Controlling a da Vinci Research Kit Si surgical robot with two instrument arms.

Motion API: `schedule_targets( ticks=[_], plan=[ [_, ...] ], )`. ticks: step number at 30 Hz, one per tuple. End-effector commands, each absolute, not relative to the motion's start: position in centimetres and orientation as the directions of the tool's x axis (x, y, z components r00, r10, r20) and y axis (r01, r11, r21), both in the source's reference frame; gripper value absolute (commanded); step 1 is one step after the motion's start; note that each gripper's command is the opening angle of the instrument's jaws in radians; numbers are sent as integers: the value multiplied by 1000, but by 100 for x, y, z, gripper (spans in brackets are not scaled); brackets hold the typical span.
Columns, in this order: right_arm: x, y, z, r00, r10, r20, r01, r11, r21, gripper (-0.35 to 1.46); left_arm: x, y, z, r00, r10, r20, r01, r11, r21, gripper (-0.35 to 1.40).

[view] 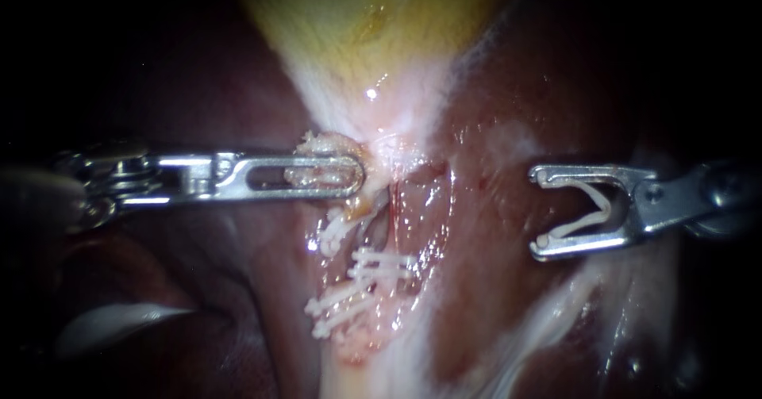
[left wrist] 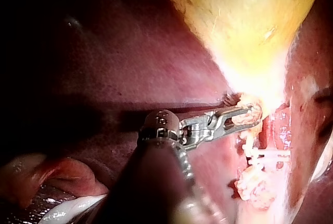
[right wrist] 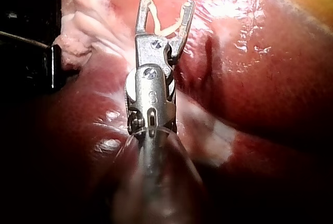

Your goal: Clipping third clip right tube

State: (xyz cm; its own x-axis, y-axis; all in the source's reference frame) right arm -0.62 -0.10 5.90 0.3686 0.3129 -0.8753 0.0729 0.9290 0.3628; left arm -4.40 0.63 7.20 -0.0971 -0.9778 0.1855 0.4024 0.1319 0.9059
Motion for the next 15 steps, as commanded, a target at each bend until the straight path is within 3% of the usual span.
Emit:
schedule_targets(
  ticks=[1, 15],
  plan=[
    [-63, -10, 590, 369, 313, -875, 73, 929, 363, 50, -439, 63, 719, -97, -978, 185, 402, 132, 906, -35],
    [-63, -12, 588, 368, 313, -875, 74, 929, 363, 50, -393, 94, 669, -129, -976, 174, 400, 110, 910, -35]
  ],
)
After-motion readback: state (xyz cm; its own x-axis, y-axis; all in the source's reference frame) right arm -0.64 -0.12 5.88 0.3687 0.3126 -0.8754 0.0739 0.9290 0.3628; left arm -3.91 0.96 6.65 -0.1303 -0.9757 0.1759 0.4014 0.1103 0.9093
